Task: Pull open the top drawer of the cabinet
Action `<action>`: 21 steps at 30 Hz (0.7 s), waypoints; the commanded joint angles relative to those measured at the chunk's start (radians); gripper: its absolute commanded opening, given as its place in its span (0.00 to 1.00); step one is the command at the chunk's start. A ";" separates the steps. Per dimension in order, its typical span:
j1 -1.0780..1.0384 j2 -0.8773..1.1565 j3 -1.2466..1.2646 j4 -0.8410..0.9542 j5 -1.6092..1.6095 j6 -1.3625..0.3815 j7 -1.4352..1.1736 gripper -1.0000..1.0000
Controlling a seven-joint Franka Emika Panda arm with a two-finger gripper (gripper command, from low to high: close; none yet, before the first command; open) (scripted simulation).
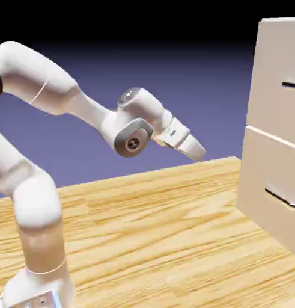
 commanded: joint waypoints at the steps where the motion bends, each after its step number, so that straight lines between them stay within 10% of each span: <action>1: 0.016 0.035 -0.033 0.016 0.044 -0.014 0.010 0.50; 21: 0.332 0.731 -0.684 0.332 0.913 -0.285 0.199 0.50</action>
